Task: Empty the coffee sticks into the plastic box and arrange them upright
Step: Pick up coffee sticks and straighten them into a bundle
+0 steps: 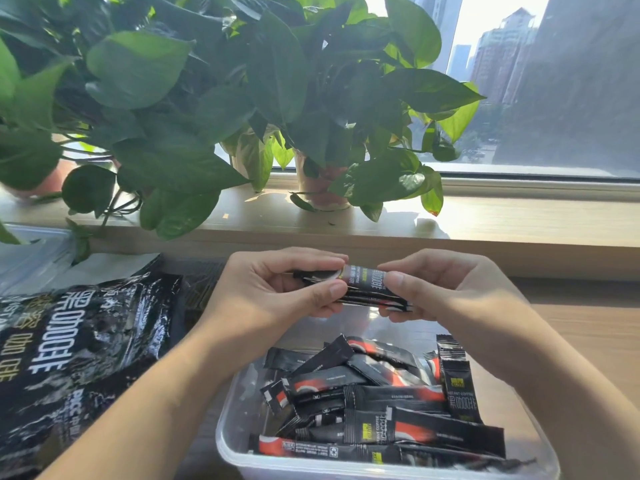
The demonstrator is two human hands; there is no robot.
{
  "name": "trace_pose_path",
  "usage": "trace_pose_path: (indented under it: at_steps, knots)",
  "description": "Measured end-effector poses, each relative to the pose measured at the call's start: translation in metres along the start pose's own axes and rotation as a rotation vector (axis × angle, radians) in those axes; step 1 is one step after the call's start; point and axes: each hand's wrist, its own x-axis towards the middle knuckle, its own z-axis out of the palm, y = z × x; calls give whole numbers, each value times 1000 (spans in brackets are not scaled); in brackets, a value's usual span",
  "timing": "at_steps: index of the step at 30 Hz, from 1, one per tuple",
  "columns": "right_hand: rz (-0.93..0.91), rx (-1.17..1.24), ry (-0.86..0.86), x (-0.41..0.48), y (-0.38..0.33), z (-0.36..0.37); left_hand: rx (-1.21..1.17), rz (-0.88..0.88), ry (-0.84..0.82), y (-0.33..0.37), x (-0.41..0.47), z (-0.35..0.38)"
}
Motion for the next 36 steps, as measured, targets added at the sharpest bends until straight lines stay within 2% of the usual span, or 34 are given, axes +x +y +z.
trace_pose_path:
  at_steps: [8,13,16,20,25,27,31,36]
  knots:
    - [-35,-100,9,1,4,-1,5,11,14,-2,0,1]
    - [-84,-142,-87,-2,3,-1,-5,-3,27,-2,0,2]
    - [-144,-297,-154,-2,4,0,12,-4,-40,-6,1,1]
    - [-202,-471,-251,-2,11,-1,222,100,-160,-12,0,-2]
    - [-159,-468,-346,-3,13,-1,470,172,-281,-13,1,-4]
    - [-179,-457,-305,-2,13,0,423,182,-251,-14,2,-3]
    - [-209,-357,-216,2,12,2,163,148,-151,-12,3,0]
    - [-134,-156,-162,0,5,0,9,96,-112,-10,3,1]
